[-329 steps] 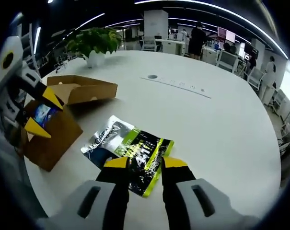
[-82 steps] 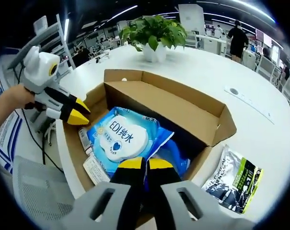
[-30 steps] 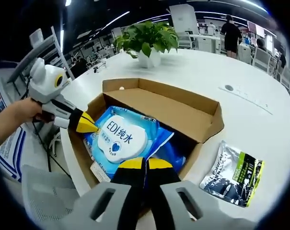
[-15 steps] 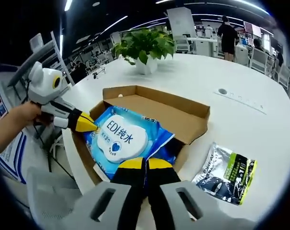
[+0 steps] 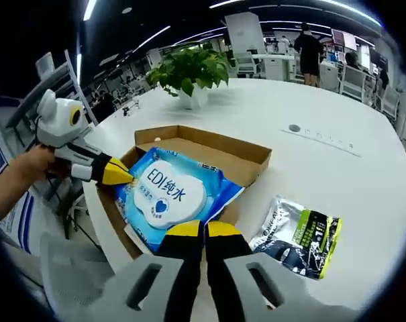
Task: Operate the shoe box by opening the lid, removing the specified soft item, and placing it in the target area until the item is outside and the box remains undamaged.
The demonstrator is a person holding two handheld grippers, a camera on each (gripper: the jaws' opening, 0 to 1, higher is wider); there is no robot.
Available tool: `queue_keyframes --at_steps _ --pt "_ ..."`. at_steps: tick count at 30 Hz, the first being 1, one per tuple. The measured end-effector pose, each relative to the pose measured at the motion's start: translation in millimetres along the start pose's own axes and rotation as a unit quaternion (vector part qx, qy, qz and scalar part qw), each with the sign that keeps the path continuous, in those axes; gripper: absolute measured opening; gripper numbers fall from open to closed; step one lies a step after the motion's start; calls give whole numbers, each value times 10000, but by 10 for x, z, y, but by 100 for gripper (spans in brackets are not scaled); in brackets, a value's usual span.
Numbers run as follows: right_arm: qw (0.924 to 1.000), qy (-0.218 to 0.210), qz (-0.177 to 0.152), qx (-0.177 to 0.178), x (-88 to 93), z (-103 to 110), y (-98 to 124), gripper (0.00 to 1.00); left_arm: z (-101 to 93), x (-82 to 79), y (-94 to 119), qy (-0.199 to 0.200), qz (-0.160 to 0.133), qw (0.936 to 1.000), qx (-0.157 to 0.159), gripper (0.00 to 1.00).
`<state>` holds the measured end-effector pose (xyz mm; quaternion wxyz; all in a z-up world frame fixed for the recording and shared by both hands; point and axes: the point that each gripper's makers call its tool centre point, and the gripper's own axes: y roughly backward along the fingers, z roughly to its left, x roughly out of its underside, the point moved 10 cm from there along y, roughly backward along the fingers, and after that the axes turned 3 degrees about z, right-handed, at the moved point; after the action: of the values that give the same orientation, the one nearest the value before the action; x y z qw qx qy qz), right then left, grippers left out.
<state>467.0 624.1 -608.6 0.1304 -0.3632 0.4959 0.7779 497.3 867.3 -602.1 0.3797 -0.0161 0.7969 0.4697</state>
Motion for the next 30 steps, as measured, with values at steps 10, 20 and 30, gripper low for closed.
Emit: queue_keyframes --at_steps 10,20,30 --pt "9997 -184 8 182 75 -180 179 0 -174 -120 -156 -81 -62 9999 125 0" --pt "9987 -360 13 365 171 -380 358 0 -415 -192 -294 -191 -77 9994 293 0" --pt "9984 -344 16 442 214 -527 504 0 -552 -268 -416 -233 -94 9989 386 0"
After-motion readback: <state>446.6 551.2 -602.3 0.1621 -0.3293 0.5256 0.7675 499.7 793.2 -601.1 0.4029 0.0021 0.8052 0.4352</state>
